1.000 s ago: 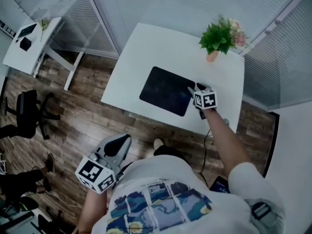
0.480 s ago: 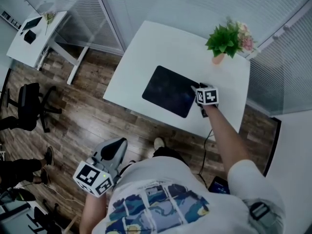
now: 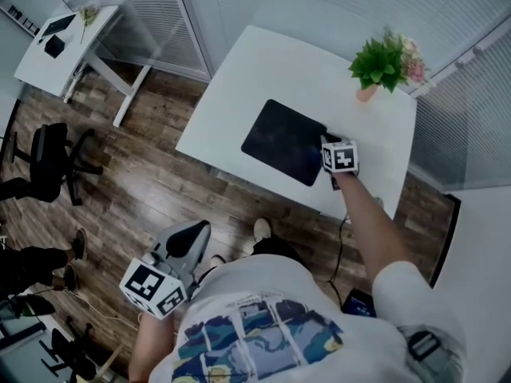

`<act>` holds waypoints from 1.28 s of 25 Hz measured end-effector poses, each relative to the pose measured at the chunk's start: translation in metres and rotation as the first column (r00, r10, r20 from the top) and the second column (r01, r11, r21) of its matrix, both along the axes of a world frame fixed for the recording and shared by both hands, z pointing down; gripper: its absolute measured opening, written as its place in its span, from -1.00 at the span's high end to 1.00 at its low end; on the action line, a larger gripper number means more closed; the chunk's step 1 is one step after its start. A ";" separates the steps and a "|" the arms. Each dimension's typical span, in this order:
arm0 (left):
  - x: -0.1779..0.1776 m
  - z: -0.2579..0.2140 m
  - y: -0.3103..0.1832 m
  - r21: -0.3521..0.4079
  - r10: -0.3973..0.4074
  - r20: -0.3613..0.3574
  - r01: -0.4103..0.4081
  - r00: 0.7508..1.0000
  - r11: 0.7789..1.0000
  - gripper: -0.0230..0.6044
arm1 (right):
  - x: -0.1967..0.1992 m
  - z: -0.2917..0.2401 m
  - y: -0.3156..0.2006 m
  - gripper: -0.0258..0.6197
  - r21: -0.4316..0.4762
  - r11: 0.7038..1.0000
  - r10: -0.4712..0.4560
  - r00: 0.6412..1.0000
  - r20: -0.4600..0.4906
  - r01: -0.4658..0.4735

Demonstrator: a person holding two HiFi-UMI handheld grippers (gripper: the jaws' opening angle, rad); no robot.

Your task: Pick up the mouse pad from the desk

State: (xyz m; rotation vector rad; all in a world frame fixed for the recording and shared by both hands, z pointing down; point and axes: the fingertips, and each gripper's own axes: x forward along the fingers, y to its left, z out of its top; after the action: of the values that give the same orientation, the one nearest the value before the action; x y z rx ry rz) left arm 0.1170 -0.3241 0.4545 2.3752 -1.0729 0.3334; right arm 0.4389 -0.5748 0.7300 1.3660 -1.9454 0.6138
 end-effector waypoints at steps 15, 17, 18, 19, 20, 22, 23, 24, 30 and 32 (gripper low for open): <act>-0.053 -0.010 0.039 0.045 0.021 -0.045 -0.019 0.999 0.999 0.92 | -0.039 -0.080 0.019 0.83 0.106 0.994 -0.036 0.999 -0.024 0.038; -0.061 -0.011 0.045 0.051 0.027 -0.050 -0.025 0.998 0.998 0.92 | -0.047 -0.094 0.022 0.83 0.120 0.992 -0.037 0.999 -0.016 0.039; -0.065 -0.011 0.048 0.054 0.030 -0.052 -0.027 0.998 0.998 0.92 | -0.050 -0.099 0.025 0.83 0.123 0.992 -0.039 0.999 -0.015 0.040; -0.068 -0.011 0.051 0.057 0.033 -0.054 -0.030 0.998 0.998 0.92 | -0.053 -0.104 0.027 0.83 0.125 0.991 -0.041 0.999 -0.015 0.042; -0.071 -0.011 0.053 0.061 0.036 -0.056 -0.032 0.998 0.998 0.92 | -0.056 -0.110 0.029 0.83 0.128 0.991 -0.043 0.999 -0.016 0.044; -0.078 -0.012 0.059 0.068 0.043 -0.061 -0.039 0.997 0.997 0.92 | -0.063 -0.123 0.032 0.83 0.141 0.989 -0.047 0.999 -0.020 0.050; -0.082 -0.013 0.062 0.072 0.047 -0.065 -0.042 0.997 0.997 0.92 | -0.067 -0.130 0.034 0.83 0.148 0.988 -0.051 0.998 -0.024 0.054; -0.086 -0.014 0.066 0.075 0.051 -0.070 -0.046 0.996 0.996 0.92 | -0.072 -0.137 0.037 0.83 0.155 0.986 -0.055 0.998 -0.029 0.059; -0.108 -0.017 0.087 0.094 0.067 -0.095 -0.058 0.993 0.994 0.92 | -0.097 -0.182 0.051 0.83 0.200 0.976 -0.080 0.996 -0.050 0.088; -0.116 -0.018 0.095 0.100 0.074 -0.100 -0.064 0.992 0.993 0.92 | -0.105 -0.199 0.055 0.84 0.221 0.971 -0.085 0.995 -0.057 0.096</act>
State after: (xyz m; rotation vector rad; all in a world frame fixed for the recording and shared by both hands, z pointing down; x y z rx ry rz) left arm 0.0008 -0.2287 0.4368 2.4907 -0.9811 0.1840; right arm 0.3338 -0.5200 0.5306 1.4026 -2.0750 0.3236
